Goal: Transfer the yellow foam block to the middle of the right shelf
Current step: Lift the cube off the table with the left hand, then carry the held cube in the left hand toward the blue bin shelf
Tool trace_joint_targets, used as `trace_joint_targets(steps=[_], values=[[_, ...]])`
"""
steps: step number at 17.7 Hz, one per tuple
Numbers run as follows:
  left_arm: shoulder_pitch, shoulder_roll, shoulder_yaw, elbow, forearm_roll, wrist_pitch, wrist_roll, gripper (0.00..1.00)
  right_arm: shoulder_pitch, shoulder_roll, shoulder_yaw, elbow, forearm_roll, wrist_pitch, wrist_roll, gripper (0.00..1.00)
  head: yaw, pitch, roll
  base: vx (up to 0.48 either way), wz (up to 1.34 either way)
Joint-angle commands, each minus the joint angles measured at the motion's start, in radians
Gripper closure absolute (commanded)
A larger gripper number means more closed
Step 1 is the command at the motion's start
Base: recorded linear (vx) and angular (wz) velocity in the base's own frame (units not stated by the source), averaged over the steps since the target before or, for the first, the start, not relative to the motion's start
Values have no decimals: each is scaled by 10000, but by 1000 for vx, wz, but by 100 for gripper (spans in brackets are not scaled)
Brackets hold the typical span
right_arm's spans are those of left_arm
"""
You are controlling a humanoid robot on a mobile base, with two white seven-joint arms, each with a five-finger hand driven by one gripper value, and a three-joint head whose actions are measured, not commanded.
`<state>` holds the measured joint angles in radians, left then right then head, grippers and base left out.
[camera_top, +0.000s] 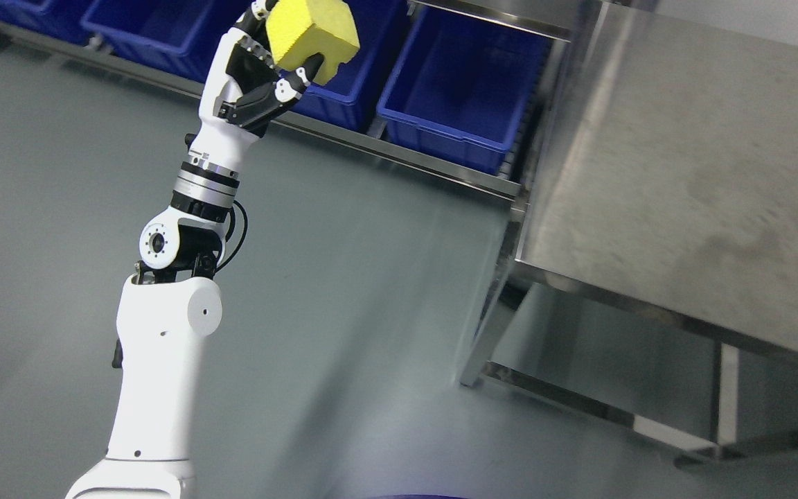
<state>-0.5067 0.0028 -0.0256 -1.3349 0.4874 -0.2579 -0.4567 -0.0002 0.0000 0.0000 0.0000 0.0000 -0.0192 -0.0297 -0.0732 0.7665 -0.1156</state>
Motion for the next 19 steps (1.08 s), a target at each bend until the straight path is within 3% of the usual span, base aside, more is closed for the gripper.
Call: trace_joint_targets(steps=[1,19], values=[[802,146,1681,-1284,479,94,26,84,232,-175,-123,-174,31,-8,5,0,0,0,0,111,1004],[1278,146,1559,-1407,479,308,-157,84,247,-175,-123,-174,31,-8,5,0,0,-1,0,182,646]])
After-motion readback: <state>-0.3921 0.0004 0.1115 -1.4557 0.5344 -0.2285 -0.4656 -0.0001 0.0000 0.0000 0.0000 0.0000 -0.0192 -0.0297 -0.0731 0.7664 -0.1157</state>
